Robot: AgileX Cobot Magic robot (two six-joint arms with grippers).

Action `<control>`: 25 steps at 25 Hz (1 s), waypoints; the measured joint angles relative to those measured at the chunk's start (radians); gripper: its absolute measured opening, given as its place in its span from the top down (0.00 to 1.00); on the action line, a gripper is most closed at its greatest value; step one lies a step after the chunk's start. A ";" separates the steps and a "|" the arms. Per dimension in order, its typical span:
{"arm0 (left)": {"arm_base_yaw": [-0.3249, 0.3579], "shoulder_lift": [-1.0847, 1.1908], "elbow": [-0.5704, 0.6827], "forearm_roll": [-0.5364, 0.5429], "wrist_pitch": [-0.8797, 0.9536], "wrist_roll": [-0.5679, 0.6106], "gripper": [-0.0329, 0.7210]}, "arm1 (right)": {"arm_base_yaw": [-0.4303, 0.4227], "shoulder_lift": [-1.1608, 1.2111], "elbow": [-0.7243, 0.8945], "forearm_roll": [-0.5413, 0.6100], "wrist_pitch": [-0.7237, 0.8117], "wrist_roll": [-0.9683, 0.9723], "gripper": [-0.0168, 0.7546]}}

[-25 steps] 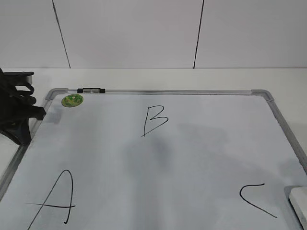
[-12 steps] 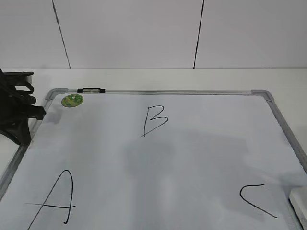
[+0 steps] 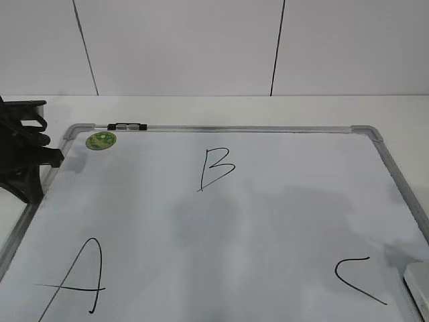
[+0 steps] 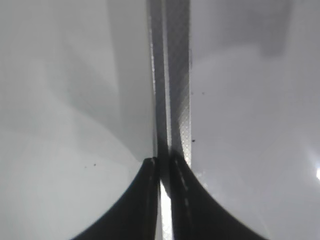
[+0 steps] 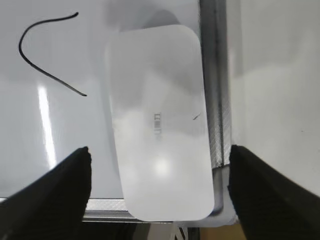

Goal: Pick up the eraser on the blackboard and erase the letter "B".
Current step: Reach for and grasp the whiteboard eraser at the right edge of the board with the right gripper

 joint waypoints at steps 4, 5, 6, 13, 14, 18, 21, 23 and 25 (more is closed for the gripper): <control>0.000 0.000 0.000 -0.002 -0.002 0.000 0.91 | 0.000 0.068 0.000 0.001 -0.006 -0.011 0.13; 0.000 0.000 0.000 -0.002 -0.002 0.000 0.91 | 0.000 0.088 0.000 0.002 -0.013 -0.016 0.13; 0.000 0.000 0.000 -0.002 -0.002 0.000 0.91 | 0.000 0.108 0.000 0.004 -0.018 -0.026 0.13; 0.000 0.000 0.000 -0.002 -0.002 0.000 0.91 | 0.000 0.194 0.000 0.046 -0.049 -0.090 0.13; 0.000 0.000 0.000 -0.002 -0.002 0.000 0.91 | 0.000 0.199 0.000 0.046 -0.051 -0.092 0.13; 0.000 0.000 0.000 -0.002 -0.002 0.000 0.91 | 0.000 0.225 0.000 0.044 -0.057 -0.096 0.13; 0.000 0.000 0.000 -0.002 -0.002 0.000 0.91 | 0.000 0.251 0.000 0.043 -0.067 -0.098 0.13; 0.000 0.000 0.000 -0.002 -0.002 0.000 0.91 | 0.000 0.265 0.000 0.043 -0.074 -0.100 0.13; 0.000 0.000 0.000 -0.002 -0.002 0.000 0.91 | 0.000 0.275 0.000 0.043 -0.074 -0.101 0.13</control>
